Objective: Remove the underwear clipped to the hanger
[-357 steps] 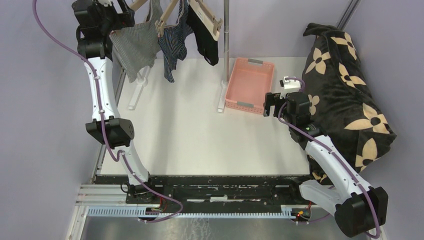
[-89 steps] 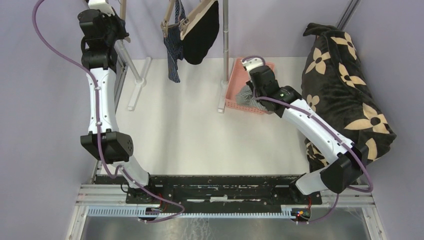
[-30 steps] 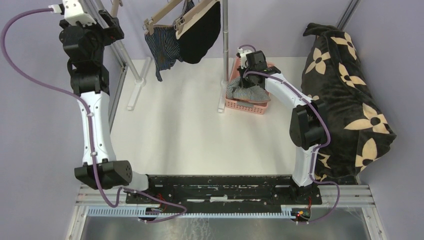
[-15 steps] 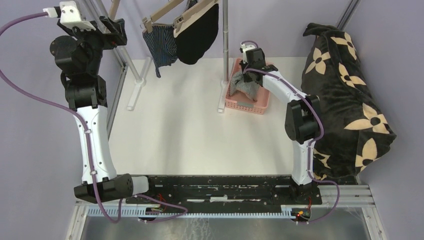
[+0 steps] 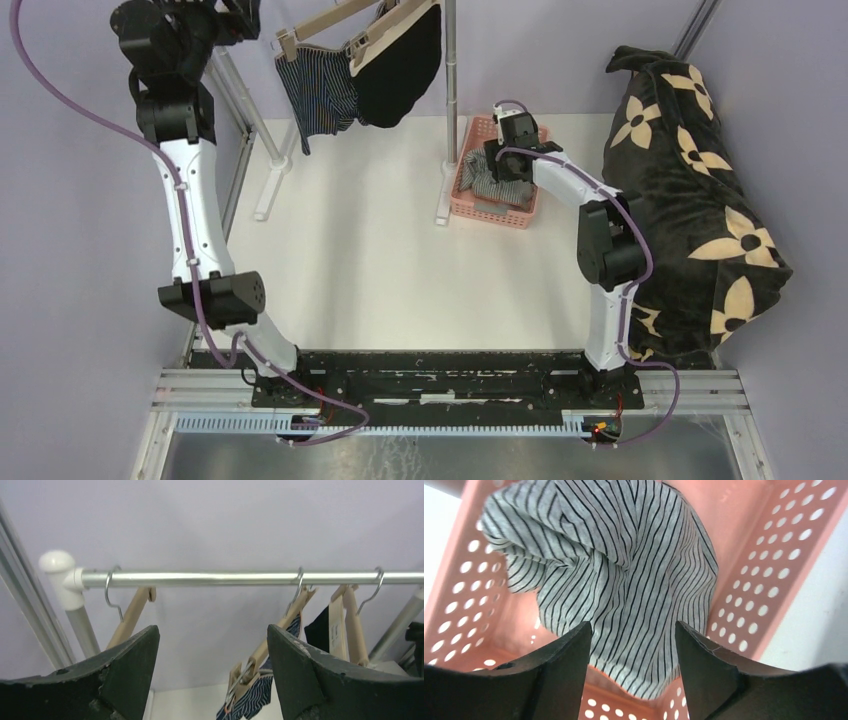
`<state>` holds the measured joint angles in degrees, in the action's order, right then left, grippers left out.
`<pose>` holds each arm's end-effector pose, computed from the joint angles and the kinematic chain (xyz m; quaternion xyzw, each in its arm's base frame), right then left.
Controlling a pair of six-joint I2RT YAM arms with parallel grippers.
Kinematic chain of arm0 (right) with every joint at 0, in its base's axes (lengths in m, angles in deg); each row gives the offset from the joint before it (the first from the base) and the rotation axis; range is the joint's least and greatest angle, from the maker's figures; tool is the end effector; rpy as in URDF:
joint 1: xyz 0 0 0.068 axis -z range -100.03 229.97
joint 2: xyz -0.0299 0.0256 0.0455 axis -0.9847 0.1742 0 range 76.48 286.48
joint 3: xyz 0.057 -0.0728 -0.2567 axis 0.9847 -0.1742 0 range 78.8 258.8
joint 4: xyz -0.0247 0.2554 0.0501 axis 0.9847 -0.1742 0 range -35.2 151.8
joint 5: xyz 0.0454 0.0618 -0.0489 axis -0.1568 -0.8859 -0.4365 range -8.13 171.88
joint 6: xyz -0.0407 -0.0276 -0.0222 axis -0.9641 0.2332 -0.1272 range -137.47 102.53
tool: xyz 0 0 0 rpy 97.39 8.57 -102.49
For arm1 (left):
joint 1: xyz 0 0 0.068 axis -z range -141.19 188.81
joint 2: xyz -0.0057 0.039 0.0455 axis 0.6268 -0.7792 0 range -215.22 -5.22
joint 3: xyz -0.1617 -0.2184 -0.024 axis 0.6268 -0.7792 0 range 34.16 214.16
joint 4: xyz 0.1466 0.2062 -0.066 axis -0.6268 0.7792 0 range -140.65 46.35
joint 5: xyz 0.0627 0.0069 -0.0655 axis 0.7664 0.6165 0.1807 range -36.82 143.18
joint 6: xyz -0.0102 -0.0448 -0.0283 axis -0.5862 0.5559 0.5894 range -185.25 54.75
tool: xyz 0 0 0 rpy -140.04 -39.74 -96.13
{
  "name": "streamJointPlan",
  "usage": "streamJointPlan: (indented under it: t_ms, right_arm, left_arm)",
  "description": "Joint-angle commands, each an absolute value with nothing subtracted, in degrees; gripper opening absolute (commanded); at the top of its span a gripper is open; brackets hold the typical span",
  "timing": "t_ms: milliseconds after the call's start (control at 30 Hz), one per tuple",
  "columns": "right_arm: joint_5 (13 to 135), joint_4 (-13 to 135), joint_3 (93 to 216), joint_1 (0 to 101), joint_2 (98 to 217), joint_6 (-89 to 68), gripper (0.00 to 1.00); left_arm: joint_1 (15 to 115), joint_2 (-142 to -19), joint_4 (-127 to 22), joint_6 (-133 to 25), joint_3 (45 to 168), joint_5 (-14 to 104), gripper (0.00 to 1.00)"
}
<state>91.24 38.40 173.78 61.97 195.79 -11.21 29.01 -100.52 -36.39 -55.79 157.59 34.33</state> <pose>0.4494 0.1399 0.2167 -0.0657 0.9278 0.0011 0.3673 0.3338 0.0460 0.5706 0.0254 0.6212 -0.0986 0.7770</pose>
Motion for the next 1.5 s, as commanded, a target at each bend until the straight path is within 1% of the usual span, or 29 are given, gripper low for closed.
streamJointPlan:
  t_ms: [0,67,167,333,467,667,1000,1133,1333,1467]
  right_arm:
    - [91.4,39.6,173.3,61.7,188.0,-10.1,0.7]
    - [90.5,39.3,172.6,61.7,186.3,-9.9,0.7]
    - [89.8,39.4,171.3,61.6,183.5,-10.1,0.69]
    - [90.4,39.0,169.6,61.6,178.7,-11.8,0.7]
    - [89.6,39.2,167.9,61.3,175.3,-12.4,0.69]
    - [91.3,40.1,165.7,60.6,173.3,-14.4,0.7]
    - [90.6,40.4,165.1,59.5,173.0,-15.0,0.7]
    - [90.1,40.2,165.6,58.7,173.6,-14.9,0.69]
    - [90.1,40.4,165.4,57.1,174.0,-15.1,0.68]
    - [90.2,40.2,165.4,56.3,174.0,-15.1,0.68]
  left_arm:
    - [29.4,-108.7,-27.5,-52.2,177.2,31.0,0.84]
    - [29.4,-112.0,-26.4,-50.6,181.1,28.9,0.82]
    - [30.1,-113.7,-27.6,-49.8,180.2,26.2,0.8]
    - [32.2,-115.8,-24.7,-55.0,178.8,23.5,0.79]
    - [33.7,-117.2,-22.9,-59.5,178.5,22.7,0.81]
    - [34.8,-119.2,-24.3,-60.2,179.7,22.6,0.81]
    - [35.9,-120.0,-28.4,-62.4,179.8,24.6,0.77]
    - [36.5,-120.6,-30.3,-62.9,179.7,25.3,0.74]
    - [39.4,-120.8,-30.4,-68.7,179.5,32.8,0.73]
    - [39.5,-121.6,-29.9,-69.3,179.8,33.9,0.73]
